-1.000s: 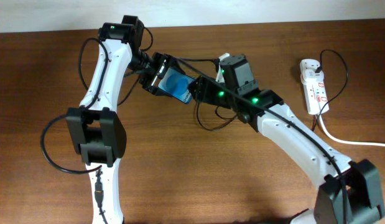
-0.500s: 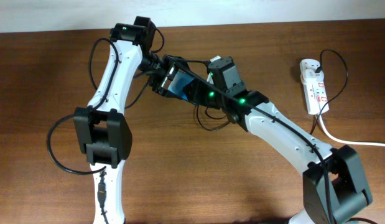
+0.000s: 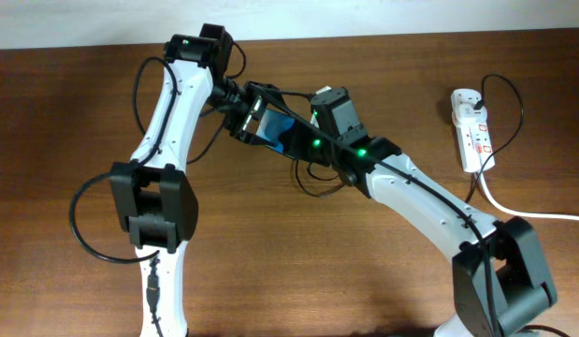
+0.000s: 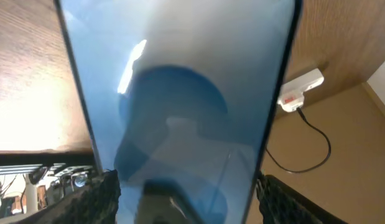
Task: Plug charger to phone and switch on socket
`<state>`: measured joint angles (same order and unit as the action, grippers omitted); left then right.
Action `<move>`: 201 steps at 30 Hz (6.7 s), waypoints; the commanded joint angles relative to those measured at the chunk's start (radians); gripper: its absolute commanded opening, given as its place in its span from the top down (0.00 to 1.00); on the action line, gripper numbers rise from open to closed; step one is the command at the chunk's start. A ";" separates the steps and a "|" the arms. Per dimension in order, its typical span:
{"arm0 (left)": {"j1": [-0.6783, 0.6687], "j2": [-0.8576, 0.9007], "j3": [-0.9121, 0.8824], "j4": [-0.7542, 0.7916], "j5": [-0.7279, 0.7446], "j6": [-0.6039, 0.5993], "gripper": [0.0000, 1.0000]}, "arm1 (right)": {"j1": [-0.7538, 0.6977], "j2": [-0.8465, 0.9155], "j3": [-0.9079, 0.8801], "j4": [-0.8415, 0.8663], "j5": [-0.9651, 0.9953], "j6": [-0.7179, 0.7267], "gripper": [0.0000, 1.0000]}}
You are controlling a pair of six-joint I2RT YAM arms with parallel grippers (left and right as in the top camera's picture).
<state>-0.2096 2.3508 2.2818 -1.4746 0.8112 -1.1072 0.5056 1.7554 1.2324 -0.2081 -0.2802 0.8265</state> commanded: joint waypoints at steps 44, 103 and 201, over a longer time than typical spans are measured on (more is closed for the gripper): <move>0.042 -0.010 0.017 0.760 0.291 0.047 0.58 | -0.029 -0.038 0.015 0.435 0.283 0.858 0.96; 0.307 -0.009 0.005 0.194 0.469 1.050 1.00 | -0.164 0.224 0.017 0.011 -0.188 -0.085 0.66; 0.236 -0.009 0.005 0.296 0.763 0.932 1.00 | -0.055 -0.069 0.007 0.134 -0.625 -0.182 0.96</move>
<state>0.0219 2.3508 2.2803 -1.1801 1.5188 -0.1665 0.4610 1.6821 1.2495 -0.0776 -0.9142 0.6506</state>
